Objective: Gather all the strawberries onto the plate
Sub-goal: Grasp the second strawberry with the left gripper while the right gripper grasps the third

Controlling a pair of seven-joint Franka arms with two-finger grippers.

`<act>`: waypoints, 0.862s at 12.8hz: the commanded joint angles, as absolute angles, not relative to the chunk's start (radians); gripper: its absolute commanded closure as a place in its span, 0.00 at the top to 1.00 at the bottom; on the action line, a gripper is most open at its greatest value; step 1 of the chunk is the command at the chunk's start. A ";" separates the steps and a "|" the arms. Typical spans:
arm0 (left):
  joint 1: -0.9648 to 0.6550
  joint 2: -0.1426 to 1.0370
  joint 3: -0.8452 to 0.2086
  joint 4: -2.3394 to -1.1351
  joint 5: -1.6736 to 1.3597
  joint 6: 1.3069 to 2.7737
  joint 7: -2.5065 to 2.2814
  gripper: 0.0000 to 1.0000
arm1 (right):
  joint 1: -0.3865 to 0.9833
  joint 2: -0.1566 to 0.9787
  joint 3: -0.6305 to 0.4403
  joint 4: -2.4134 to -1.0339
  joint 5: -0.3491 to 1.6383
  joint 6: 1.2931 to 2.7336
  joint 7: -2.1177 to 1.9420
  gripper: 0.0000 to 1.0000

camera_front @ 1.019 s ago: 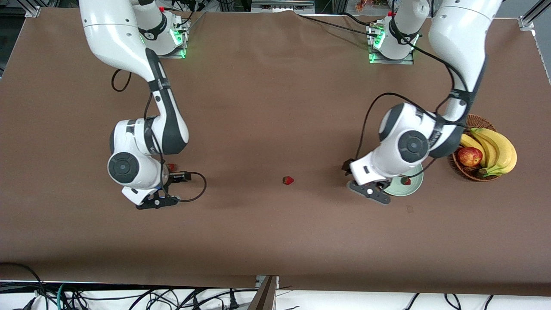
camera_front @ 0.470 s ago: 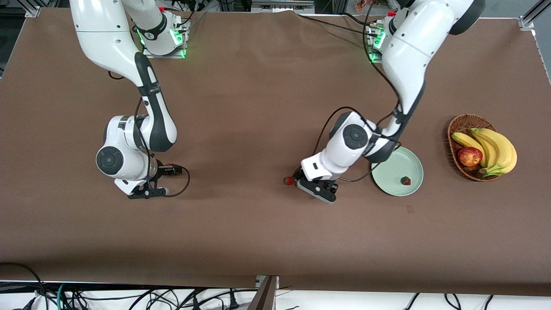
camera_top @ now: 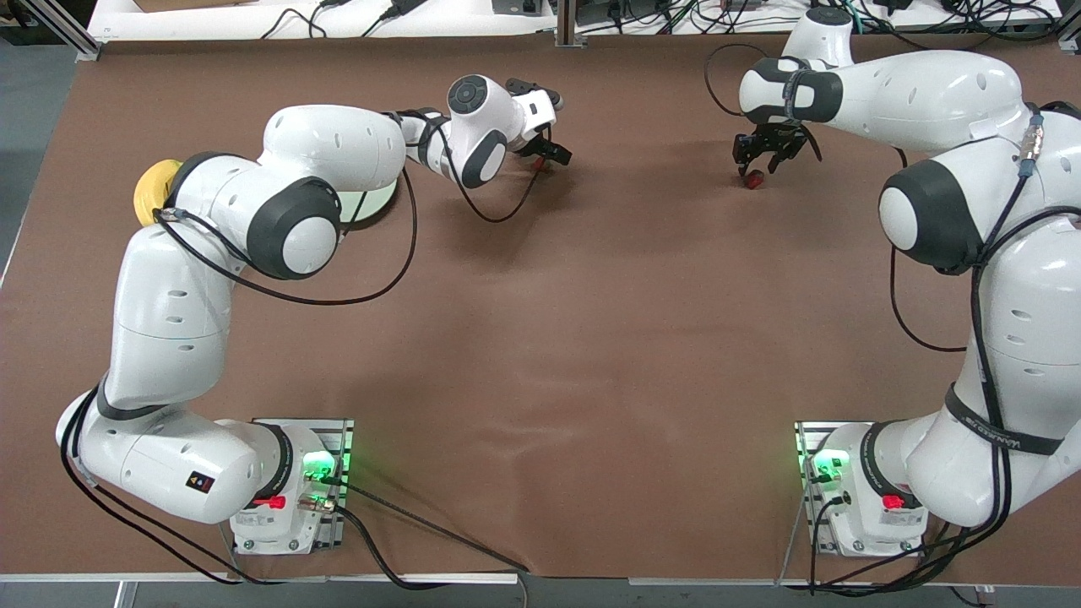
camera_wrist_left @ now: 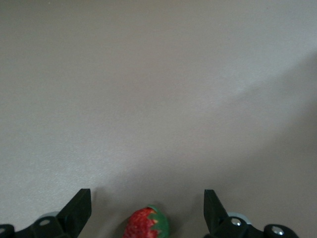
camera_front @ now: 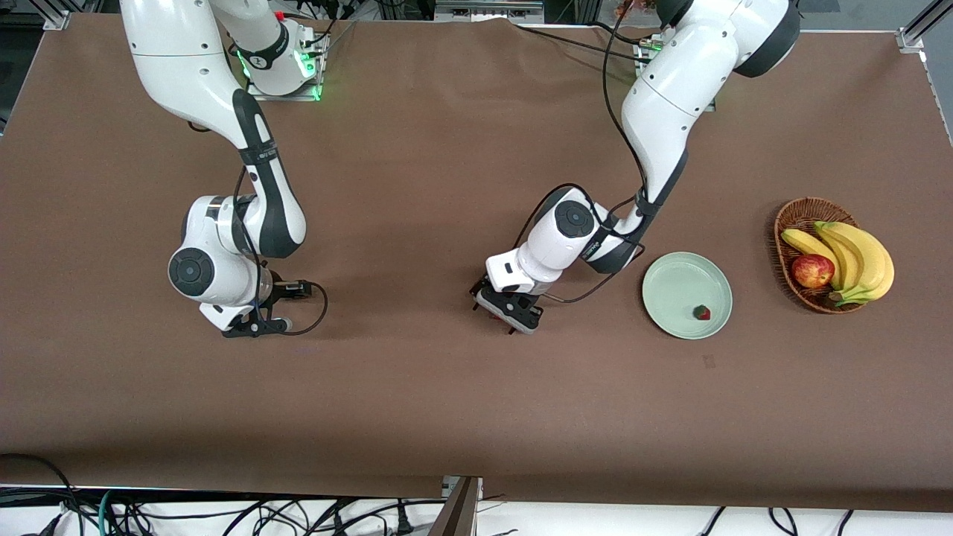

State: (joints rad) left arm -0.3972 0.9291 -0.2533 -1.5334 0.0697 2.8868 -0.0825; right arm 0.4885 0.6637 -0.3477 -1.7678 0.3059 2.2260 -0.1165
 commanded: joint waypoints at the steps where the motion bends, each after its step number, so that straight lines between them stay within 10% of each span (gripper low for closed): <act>1: -0.391 0.930 -0.247 -1.558 0.091 2.893 -0.081 0.86 | 0.491 0.629 -0.341 -1.831 0.340 2.269 -0.141 0.50; 5: -0.387 0.890 -0.247 -1.640 0.091 2.893 -0.092 0.08 | 0.491 0.624 -0.337 -1.841 0.353 2.276 -0.141 0.26; 11: -0.295 0.659 -0.252 -1.700 0.091 2.536 -0.081 0.00 | 0.509 0.624 -0.315 -1.758 0.412 2.229 -0.088 0.10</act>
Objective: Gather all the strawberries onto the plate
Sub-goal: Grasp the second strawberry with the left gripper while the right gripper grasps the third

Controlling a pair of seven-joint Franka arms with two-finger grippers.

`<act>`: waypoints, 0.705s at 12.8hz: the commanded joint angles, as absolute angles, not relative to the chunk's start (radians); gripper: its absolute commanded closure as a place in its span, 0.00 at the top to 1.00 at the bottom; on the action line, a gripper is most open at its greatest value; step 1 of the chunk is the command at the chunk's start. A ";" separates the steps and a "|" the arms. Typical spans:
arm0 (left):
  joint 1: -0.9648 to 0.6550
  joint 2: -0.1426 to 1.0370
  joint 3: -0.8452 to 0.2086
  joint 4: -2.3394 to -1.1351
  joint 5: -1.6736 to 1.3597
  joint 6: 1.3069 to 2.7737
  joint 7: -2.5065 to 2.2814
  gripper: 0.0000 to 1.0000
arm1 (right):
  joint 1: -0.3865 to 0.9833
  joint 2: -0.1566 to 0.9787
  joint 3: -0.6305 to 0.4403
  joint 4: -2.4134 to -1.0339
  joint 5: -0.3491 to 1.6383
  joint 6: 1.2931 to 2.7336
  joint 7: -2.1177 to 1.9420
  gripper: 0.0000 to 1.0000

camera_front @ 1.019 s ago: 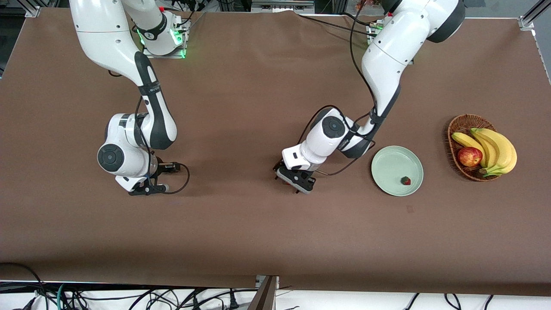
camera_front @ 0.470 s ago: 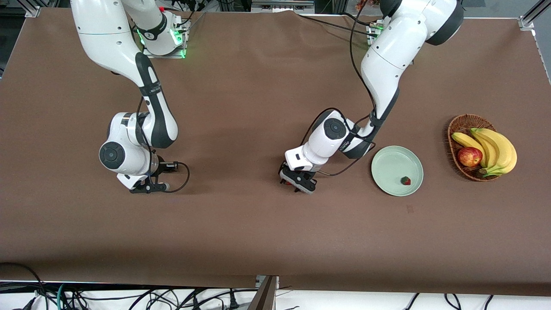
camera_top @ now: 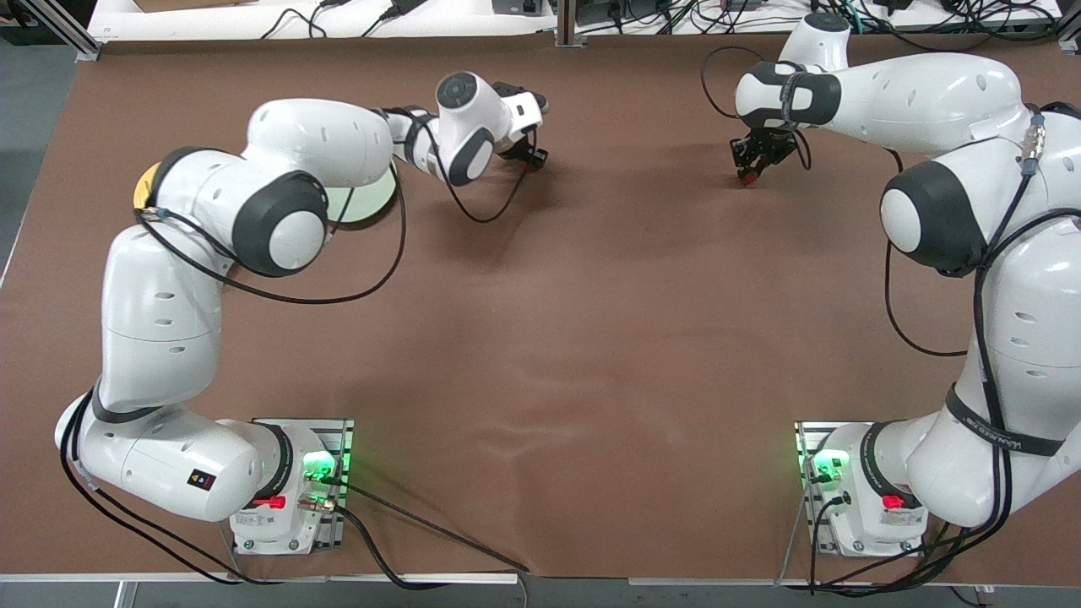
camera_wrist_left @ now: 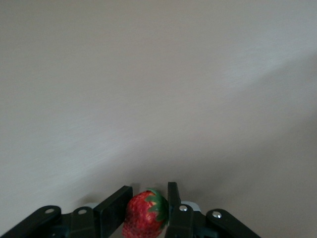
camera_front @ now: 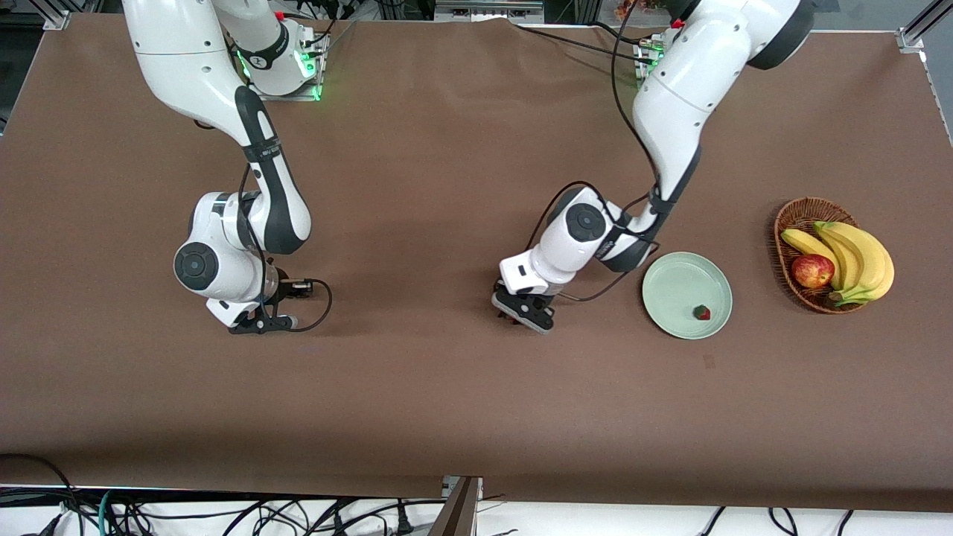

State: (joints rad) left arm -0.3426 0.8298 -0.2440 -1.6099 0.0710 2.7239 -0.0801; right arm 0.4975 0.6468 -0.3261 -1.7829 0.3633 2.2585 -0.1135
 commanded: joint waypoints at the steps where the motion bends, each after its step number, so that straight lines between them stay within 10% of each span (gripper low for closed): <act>1: -0.279 0.606 -0.252 -1.697 0.091 2.396 -0.080 0.00 | 0.524 0.629 -0.308 -1.731 0.419 2.218 -0.043 0.10; 5: -0.152 0.512 -0.239 -1.695 0.092 2.016 0.074 0.00 | 0.538 0.667 -0.158 -1.620 0.419 2.218 0.326 0.11; 9: 0.003 0.543 -0.241 -1.716 0.092 2.000 0.320 0.00 | 0.607 0.788 -0.022 -1.438 0.413 2.274 0.729 0.14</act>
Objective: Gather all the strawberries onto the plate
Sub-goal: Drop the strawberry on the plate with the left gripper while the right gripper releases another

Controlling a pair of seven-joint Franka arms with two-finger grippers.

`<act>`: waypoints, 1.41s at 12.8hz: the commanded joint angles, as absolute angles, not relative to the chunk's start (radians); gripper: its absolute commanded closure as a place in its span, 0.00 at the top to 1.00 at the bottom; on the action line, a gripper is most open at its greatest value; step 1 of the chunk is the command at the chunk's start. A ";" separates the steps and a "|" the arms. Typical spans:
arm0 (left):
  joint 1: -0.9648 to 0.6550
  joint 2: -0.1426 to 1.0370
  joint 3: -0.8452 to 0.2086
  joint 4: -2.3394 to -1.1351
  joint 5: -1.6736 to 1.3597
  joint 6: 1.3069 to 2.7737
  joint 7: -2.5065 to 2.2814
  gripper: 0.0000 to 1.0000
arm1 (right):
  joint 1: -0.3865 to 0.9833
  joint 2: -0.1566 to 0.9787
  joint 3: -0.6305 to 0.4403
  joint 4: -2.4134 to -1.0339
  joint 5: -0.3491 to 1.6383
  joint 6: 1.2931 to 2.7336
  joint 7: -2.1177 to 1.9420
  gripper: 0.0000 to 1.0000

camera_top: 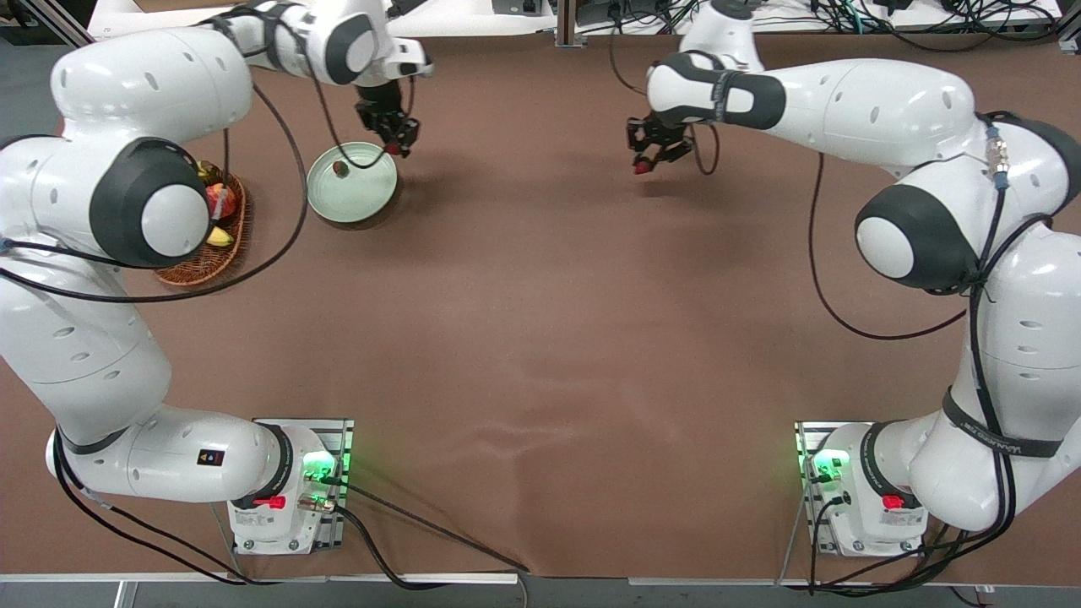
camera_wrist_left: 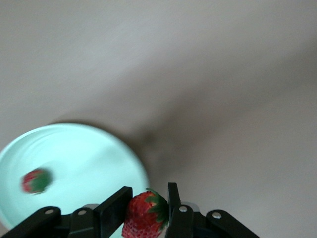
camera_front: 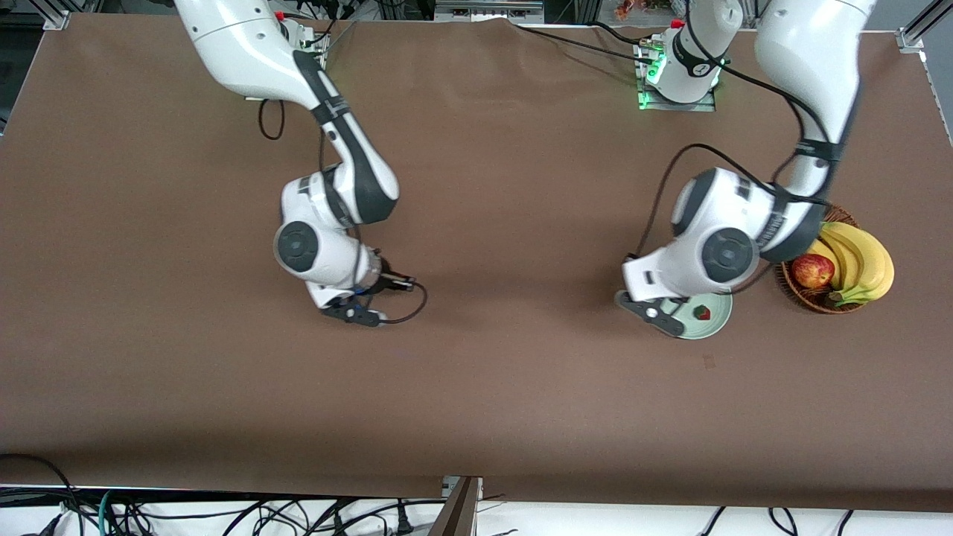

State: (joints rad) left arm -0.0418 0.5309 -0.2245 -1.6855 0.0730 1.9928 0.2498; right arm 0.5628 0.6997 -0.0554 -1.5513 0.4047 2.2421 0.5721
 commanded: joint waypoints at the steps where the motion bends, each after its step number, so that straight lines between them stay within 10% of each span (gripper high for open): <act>1: 0.021 0.555 -0.239 -1.726 0.097 2.014 0.328 0.00 | 0.647 0.828 -0.020 -1.404 0.414 2.336 0.820 0.15; 2: 0.037 0.569 -0.239 -1.738 0.122 2.035 0.334 0.08 | 0.694 0.872 -0.018 -1.376 0.414 2.408 0.906 0.18; 4: 0.052 0.580 -0.241 -1.735 0.150 2.048 0.337 1.00 | 0.774 0.958 -0.020 -1.303 0.410 2.532 1.058 0.26; 5: 0.054 0.574 -0.241 -1.735 0.150 2.045 0.339 1.00 | 0.810 0.988 -0.026 -1.258 0.407 2.542 1.121 0.33; 7: 0.051 0.551 -0.248 -1.727 0.150 2.036 0.336 1.00 | 0.822 0.985 -0.038 -1.238 0.403 2.537 1.186 0.91; 8: 0.049 0.526 -0.252 -1.726 0.150 2.033 0.334 1.00 | 0.825 0.979 -0.040 -1.238 0.396 2.534 1.192 1.00; 18: -0.079 0.534 -0.407 -1.723 -0.031 2.112 -0.225 1.00 | 0.788 0.629 -0.423 -1.253 0.345 1.820 0.744 1.00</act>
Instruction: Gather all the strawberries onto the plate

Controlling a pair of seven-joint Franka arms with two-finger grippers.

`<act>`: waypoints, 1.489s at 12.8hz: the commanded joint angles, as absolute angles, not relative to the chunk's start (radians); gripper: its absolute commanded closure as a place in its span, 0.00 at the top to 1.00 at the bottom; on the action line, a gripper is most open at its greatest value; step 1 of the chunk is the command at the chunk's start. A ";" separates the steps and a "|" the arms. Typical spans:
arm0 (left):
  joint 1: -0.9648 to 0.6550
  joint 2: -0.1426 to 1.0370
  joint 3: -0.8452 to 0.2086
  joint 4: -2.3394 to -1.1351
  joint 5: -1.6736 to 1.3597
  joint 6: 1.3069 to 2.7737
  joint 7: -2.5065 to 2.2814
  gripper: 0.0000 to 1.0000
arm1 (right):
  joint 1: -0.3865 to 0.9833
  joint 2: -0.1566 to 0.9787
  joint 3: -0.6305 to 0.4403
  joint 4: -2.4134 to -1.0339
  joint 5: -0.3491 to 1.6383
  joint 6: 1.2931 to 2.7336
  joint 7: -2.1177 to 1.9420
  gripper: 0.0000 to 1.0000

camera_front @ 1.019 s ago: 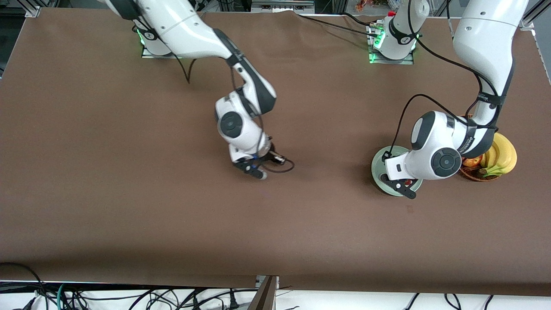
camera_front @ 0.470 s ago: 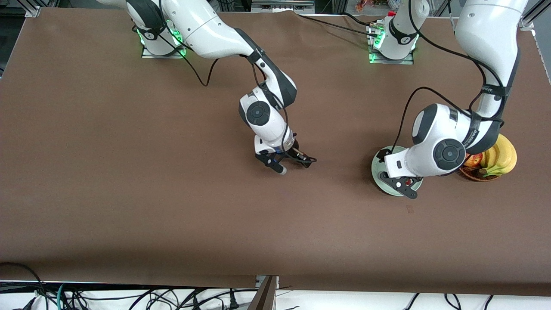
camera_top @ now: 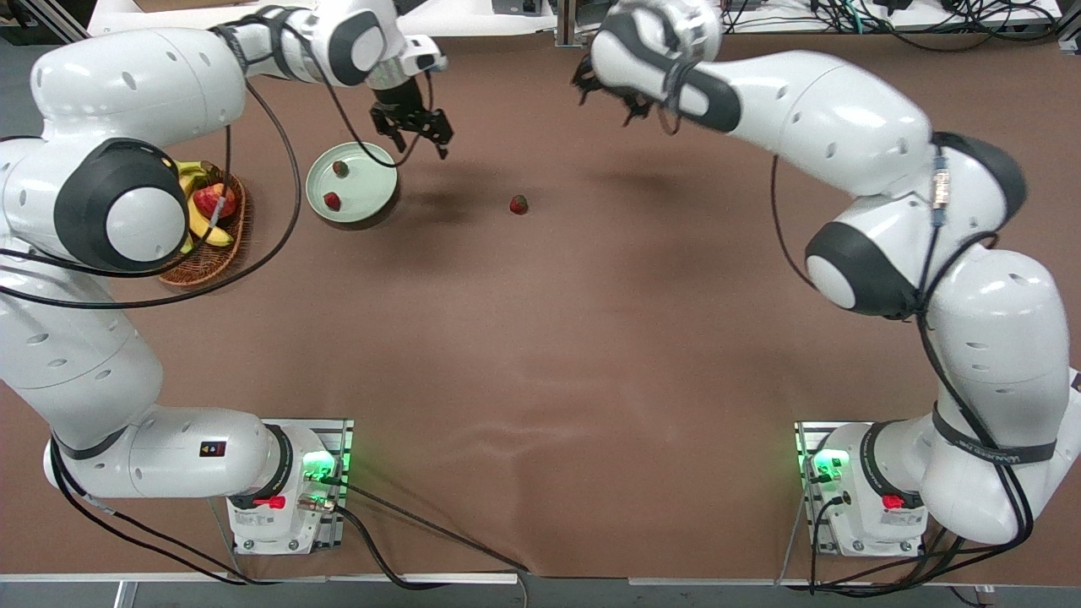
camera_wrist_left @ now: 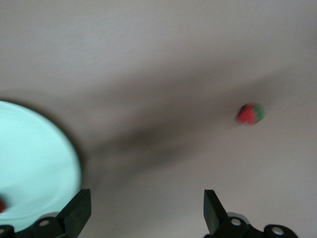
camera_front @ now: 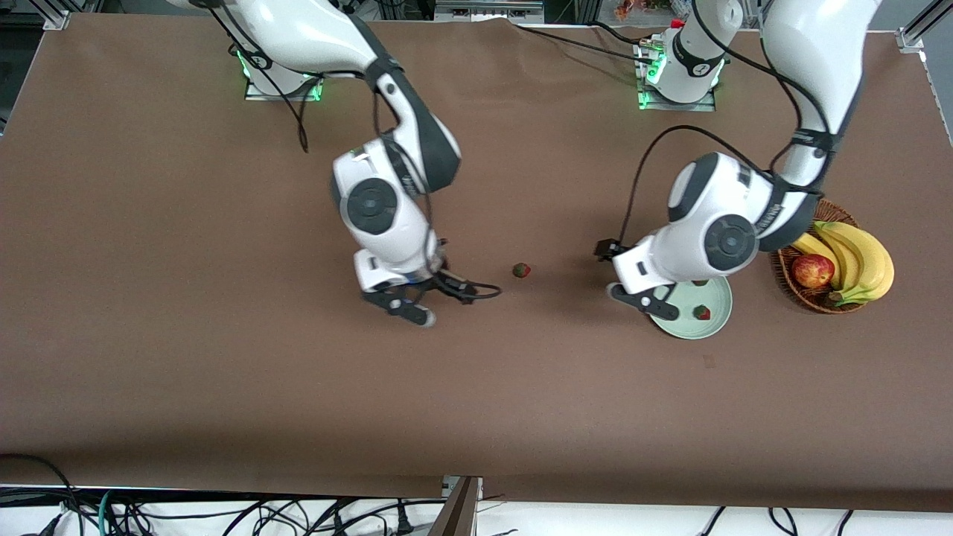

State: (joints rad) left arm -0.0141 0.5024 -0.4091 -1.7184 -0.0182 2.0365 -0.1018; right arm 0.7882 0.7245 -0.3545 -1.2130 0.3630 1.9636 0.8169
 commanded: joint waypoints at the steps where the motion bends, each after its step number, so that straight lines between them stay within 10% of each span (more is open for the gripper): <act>1: -0.115 0.558 -0.407 -1.724 -0.022 2.176 -0.314 1.00 | 0.788 0.580 -0.452 -1.255 0.348 1.739 0.665 1.00; 9: -0.287 0.762 -0.402 -1.718 0.504 2.461 -0.888 1.00 | 0.787 0.149 -0.531 -1.573 0.172 1.612 0.369 1.00; 10: -0.288 0.762 -0.402 -1.718 0.508 2.461 -0.888 0.93 | 0.744 0.120 -0.503 -1.594 0.149 1.612 0.333 1.00; 12: -0.288 0.762 -0.402 -1.717 0.494 2.461 -0.893 0.37 | 0.596 0.094 -0.390 -1.598 0.118 1.606 0.237 1.00; 14: -0.284 0.759 -0.405 -1.718 0.492 2.459 -0.893 0.05 | 0.450 0.074 -0.272 -1.608 0.103 1.601 0.195 1.00; 19: -0.273 0.738 -0.411 -1.718 0.488 2.444 -0.888 0.00 | 0.091 0.017 0.099 -1.644 -0.006 1.624 0.149 1.00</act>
